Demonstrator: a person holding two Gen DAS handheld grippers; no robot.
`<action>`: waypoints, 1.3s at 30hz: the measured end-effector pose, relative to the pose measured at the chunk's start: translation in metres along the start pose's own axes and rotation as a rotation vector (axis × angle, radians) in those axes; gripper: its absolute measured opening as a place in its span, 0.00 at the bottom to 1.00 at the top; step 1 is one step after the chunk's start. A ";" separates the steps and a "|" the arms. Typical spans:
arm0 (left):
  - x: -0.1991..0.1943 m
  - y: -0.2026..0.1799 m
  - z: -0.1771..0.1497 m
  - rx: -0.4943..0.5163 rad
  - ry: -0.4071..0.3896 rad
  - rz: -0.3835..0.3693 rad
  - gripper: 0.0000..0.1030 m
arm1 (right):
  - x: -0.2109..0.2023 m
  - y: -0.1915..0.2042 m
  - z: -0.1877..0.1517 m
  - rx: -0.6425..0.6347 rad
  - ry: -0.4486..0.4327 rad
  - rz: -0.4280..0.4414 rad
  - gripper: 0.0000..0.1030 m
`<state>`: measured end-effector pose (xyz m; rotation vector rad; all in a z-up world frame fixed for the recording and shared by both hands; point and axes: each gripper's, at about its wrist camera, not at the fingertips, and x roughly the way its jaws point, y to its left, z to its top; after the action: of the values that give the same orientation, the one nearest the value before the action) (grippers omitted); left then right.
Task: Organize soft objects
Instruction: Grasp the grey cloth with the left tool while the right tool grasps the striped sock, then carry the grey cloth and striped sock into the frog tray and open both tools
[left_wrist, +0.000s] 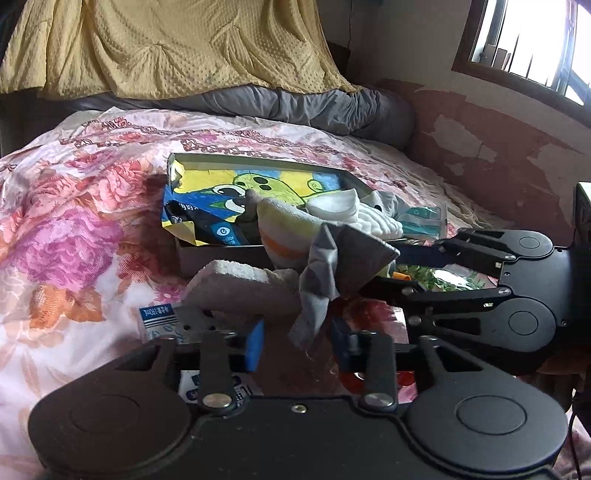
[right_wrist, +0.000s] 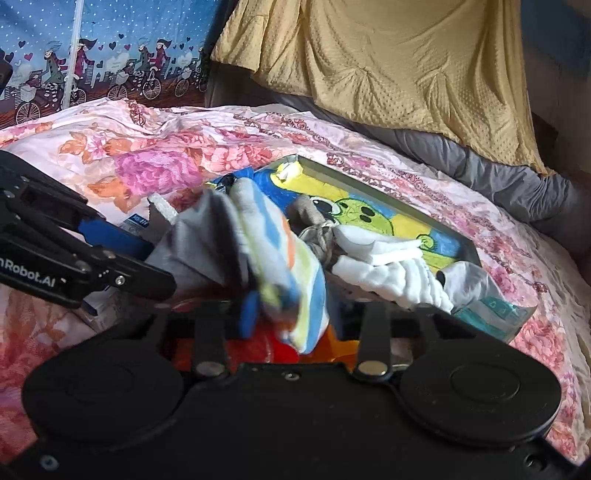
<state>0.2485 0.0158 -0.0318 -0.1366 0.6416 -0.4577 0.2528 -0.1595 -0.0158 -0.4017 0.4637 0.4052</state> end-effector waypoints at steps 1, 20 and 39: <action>0.000 -0.001 0.000 0.001 -0.002 -0.002 0.30 | 0.001 0.000 0.000 0.003 -0.001 0.006 0.20; -0.009 -0.008 0.002 -0.002 -0.085 0.017 0.02 | -0.014 0.000 0.002 -0.051 -0.033 0.019 0.07; -0.028 -0.010 0.006 -0.060 -0.153 0.099 0.02 | -0.039 -0.009 0.007 -0.082 0.001 0.055 0.07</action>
<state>0.2288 0.0195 -0.0086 -0.1938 0.5098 -0.3297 0.2271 -0.1748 0.0124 -0.4691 0.4611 0.4788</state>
